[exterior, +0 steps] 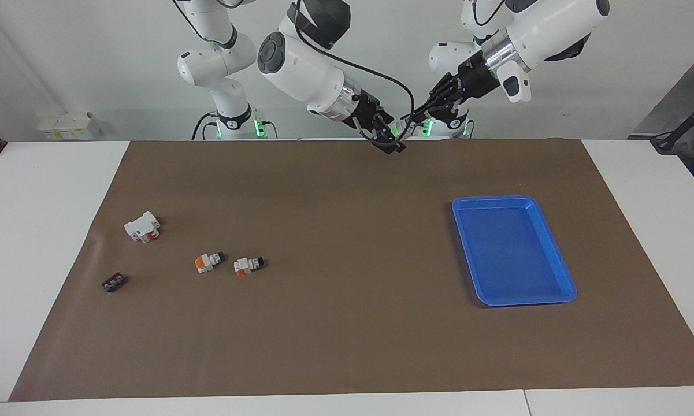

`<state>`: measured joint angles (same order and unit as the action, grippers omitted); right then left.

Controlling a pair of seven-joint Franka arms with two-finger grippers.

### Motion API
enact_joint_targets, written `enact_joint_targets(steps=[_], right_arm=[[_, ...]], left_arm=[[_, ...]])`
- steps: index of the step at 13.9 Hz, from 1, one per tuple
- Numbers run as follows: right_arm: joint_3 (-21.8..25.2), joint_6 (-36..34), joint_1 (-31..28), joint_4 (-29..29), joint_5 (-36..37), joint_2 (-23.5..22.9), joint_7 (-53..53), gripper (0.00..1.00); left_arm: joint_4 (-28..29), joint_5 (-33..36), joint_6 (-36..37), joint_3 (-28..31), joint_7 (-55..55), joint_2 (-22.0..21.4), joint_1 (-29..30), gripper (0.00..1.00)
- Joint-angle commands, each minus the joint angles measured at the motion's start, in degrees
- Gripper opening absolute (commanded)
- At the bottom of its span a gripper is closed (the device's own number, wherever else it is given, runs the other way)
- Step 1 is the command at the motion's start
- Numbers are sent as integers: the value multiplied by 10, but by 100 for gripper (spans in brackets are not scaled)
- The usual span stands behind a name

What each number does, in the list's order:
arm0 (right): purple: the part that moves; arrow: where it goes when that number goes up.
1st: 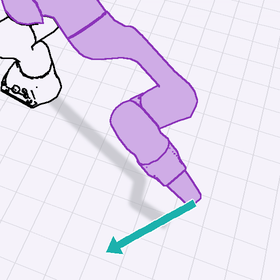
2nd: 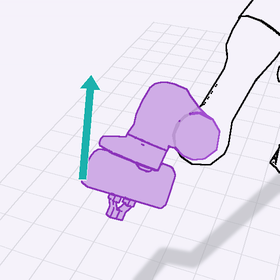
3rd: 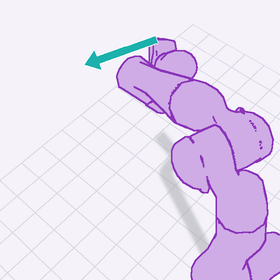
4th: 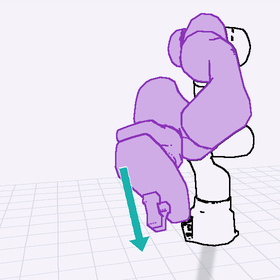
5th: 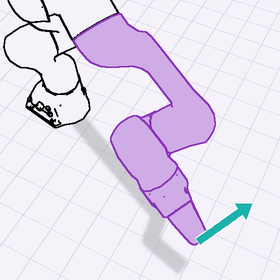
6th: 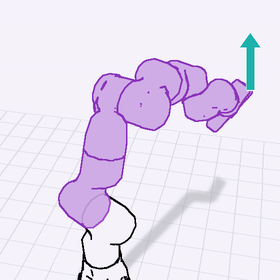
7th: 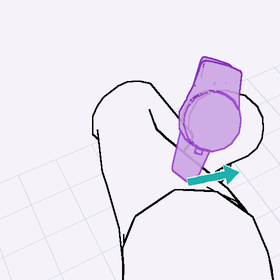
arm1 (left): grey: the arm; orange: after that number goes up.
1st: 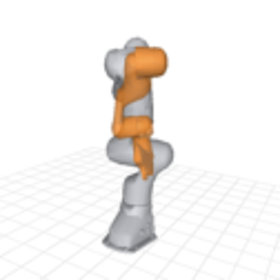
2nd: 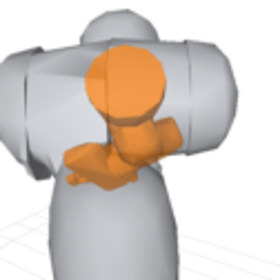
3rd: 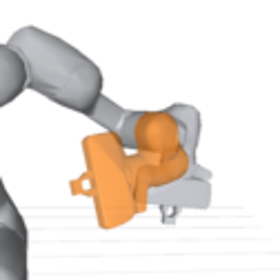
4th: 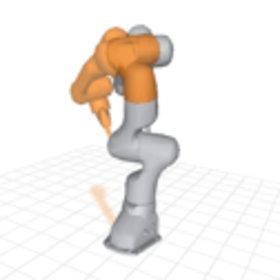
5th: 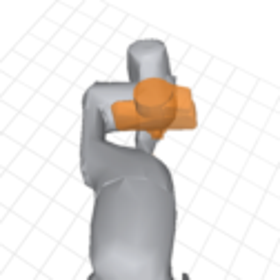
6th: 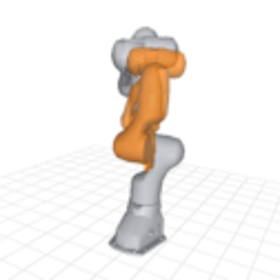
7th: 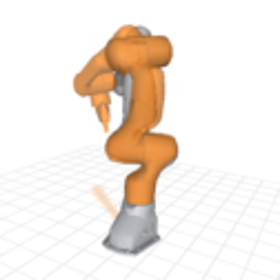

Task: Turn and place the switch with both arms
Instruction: 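Open the right gripper and pull it back while the left gripper holds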

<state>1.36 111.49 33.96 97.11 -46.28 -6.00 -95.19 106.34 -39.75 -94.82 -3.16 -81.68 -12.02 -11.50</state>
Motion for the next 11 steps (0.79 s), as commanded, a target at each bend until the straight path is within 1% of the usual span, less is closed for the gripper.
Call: enact_joint_targets(steps=[1, 2, 3, 4, 6, 8, 9, 11], right_arm=[[-2, -46, -22, 14, 42, 36, 39, 100], [-1, -63, -26, 13, 64, 44, 60, 100], [0, -80, -32, 13, 98, 55, 89, 100], [-1, -97, -46, 13, 137, 68, 124, 100], [1, -111, -60, 12, 201, 82, 197, 100], [0, -112, -87, 8, 256, 85, 262, 100], [1, -111, -98, 7, 277, 85, 300, 100], [2, -115, -122, 7, 346, 89, 377, 100]], left_arm=[[41, 23, 4, 3, 31, -31, 3, 0], [56, 73, 2, 1, 58, -41, -4, 0], [80, 138, -5, -8, 100, -57, -11, 0], [107, 163, -23, -12, 128, -73, -14, 0], [157, 168, -82, -11, 163, -93, 2, 0], [196, 174, -132, -11, 248, -106, 31, 0], [215, 175, -142, -11, 298, -112, 52, 0], [237, 179, -150, -11, 408, -108, 98, 0]])
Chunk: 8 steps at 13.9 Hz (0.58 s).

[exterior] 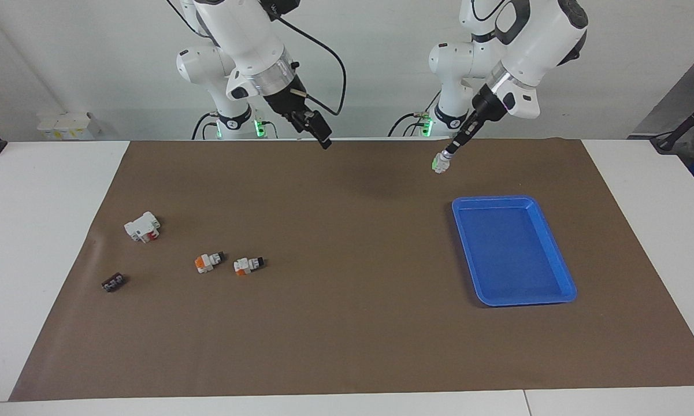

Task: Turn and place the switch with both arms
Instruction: 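Open the right gripper and pull it back while the left gripper holds, then lower the switch into the blue tray and open the left gripper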

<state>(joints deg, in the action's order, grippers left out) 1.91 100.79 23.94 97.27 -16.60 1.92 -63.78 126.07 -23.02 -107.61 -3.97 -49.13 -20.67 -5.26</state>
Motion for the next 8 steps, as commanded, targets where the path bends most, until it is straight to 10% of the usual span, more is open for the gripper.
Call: enact_joint_targets(steps=[1, 8], right_arm=[[-4, -18, -38, 5, 81, 13, 102, 100], [-13, -39, -219, -9, 145, 23, 464, 100]], left_arm=[[51, 30, -35, -3, 120, -15, 47, 0], [83, 113, -211, -3, 377, 106, 64, 0]])
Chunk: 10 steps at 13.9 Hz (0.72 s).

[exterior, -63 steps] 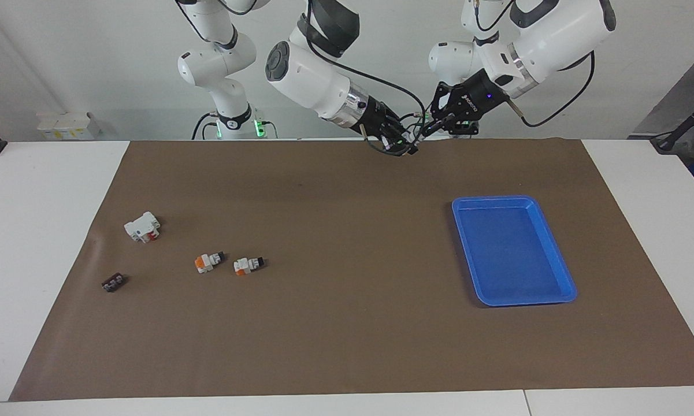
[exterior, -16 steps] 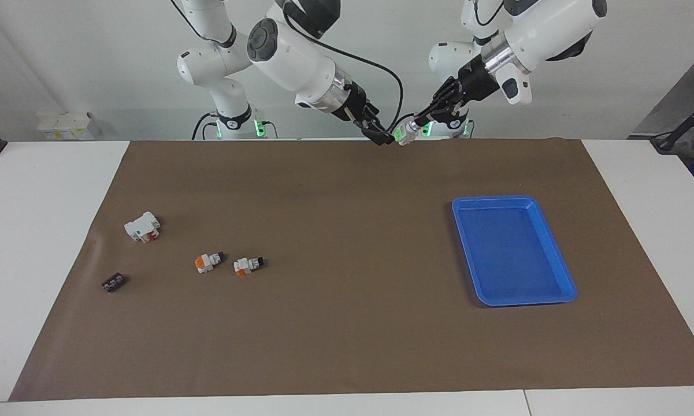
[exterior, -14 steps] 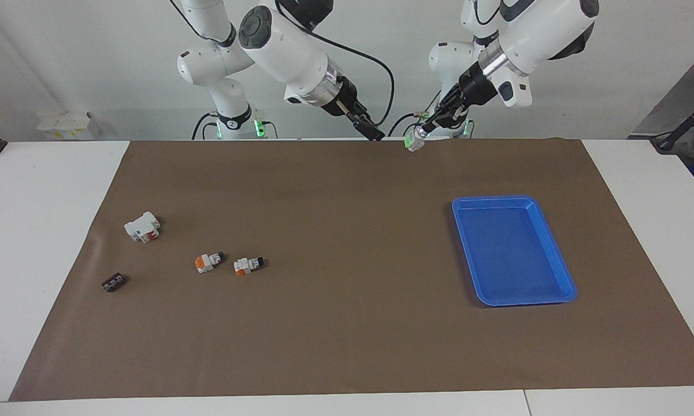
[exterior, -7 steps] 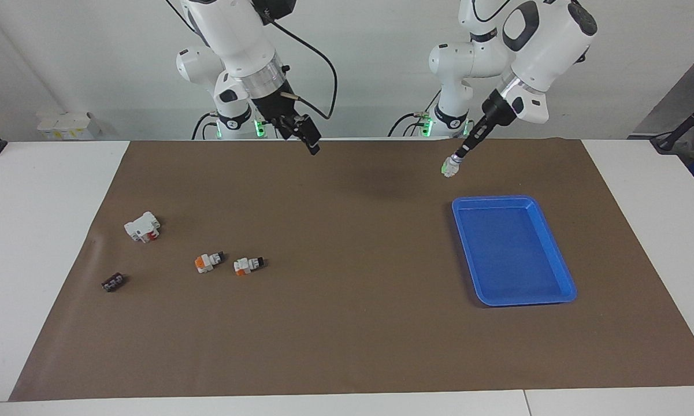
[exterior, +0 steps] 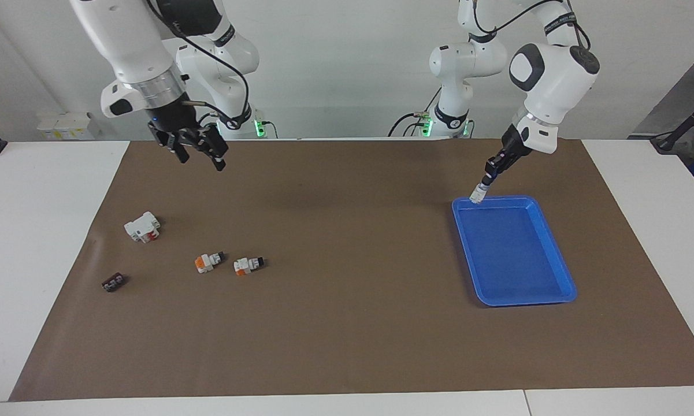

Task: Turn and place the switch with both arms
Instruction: 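Lower the switch into the blue tray and open the left gripper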

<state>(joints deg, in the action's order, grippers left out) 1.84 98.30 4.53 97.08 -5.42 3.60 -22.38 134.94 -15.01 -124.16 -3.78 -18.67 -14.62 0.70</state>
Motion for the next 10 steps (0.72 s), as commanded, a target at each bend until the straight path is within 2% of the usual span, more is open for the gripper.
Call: enact_joint_targets(steps=[1, 3, 5, 7, 8, 9, 10], right_arm=[[-12, -31, -30, -31, 38, -2, 73, 100], [-4, -78, -28, -88, 52, -31, 87, 100], [10, -81, -21, -82, 53, -25, 87, 100], [7, -85, -20, -67, 53, -13, 87, 100], [7, -87, -20, -66, 53, -11, 87, 100], [7, -82, -20, -65, 53, -11, 88, 100], [7, -79, -20, -65, 53, -12, 95, 100]], left_arm=[[-7, 47, -62, -5, 106, 60, 5, 0], [-11, 71, -67, -5, 171, 83, 6, 0], [-11, 74, -65, -5, 250, 89, 8, 0], [-13, 74, -67, -5, 277, 90, 8, 0], [-20, 74, -69, -5, 277, 92, 8, 55], [-33, 74, -60, -5, 278, 96, 8, 97], [-46, 74, -55, -5, 280, 98, 8, 100]])
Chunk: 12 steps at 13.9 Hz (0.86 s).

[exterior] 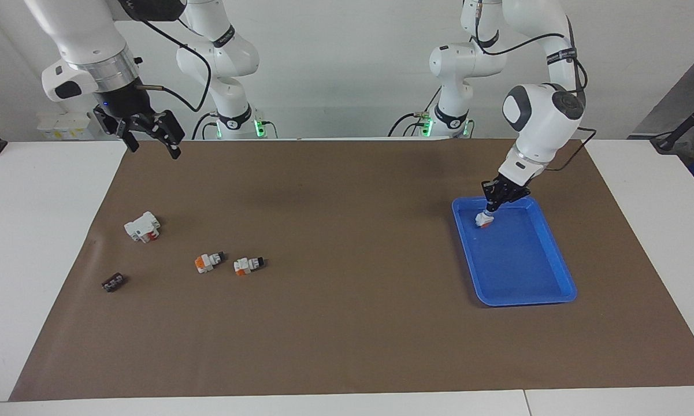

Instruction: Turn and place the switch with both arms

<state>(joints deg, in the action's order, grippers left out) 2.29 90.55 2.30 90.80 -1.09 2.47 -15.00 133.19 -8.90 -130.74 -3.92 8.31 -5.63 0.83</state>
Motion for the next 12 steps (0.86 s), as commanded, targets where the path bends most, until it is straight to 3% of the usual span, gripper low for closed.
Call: enact_joint_targets(steps=[1, 6, 12], right_arm=[[3, -5, 3, -3, 11, -1, 29, 100], [1, -12, 17, -3, 32, 1, 29, 100], [2, -13, 17, -5, 38, 0, 28, 100]], left_arm=[[-42, 13, 14, -4, 9, 7, 4, 100], [-114, 13, 110, -4, 9, -39, -1, 100], [-346, 47, 318, -5, 10, -1, -4, 100]])
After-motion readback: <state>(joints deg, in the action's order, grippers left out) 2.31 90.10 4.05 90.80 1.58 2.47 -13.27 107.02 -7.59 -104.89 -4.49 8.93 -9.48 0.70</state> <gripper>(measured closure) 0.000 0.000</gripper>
